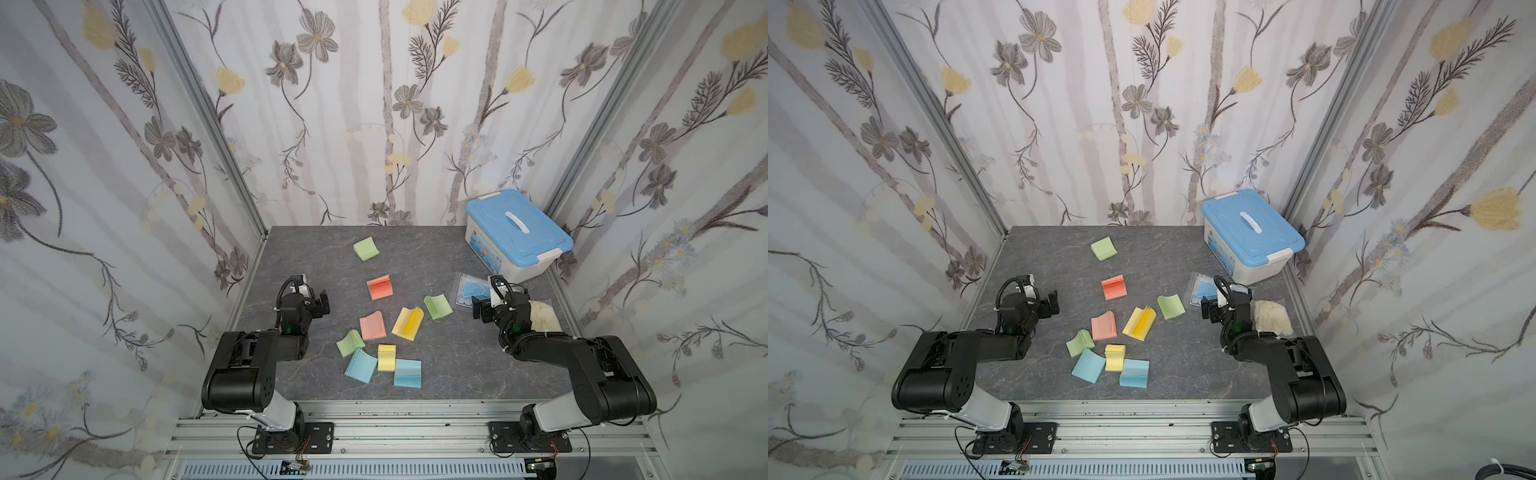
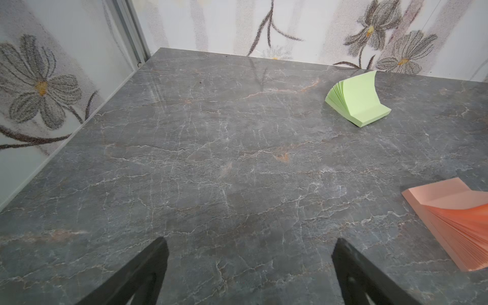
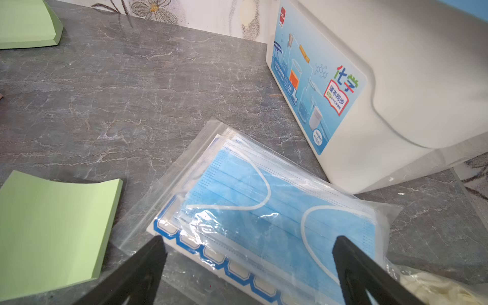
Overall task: Tear off pages from different memo pads
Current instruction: Move the memo pad to the center of the board.
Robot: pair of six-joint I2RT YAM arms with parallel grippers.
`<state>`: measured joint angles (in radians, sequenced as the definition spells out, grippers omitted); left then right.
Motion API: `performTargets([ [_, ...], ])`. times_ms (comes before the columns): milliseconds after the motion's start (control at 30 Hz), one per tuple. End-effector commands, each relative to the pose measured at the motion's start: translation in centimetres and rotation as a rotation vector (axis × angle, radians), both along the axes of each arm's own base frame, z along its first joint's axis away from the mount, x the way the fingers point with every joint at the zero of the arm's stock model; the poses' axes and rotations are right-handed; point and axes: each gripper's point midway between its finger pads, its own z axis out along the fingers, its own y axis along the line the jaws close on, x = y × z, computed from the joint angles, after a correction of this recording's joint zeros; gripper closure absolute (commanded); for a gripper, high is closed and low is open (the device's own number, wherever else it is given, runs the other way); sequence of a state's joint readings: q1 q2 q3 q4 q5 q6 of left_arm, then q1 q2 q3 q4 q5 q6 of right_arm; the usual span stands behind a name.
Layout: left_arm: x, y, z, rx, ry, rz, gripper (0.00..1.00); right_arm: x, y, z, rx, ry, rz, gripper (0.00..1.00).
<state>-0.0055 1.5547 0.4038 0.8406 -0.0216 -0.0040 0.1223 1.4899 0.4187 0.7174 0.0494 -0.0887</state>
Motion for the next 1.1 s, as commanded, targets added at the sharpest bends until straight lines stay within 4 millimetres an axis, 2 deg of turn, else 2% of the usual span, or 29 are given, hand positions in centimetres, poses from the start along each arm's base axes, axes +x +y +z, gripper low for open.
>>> performTargets([
  [0, 0.33, -0.15, 0.48, -0.004, -0.018, -0.009, 0.0, 0.2, -0.04, 0.63, 0.007, -0.025, -0.004, 0.0],
  [1067, 0.34, -0.09, 0.36, -0.018, -0.012, -0.016, 0.0, 0.2, -0.04, 0.65, 0.001, -0.028, -0.008, 0.0],
])
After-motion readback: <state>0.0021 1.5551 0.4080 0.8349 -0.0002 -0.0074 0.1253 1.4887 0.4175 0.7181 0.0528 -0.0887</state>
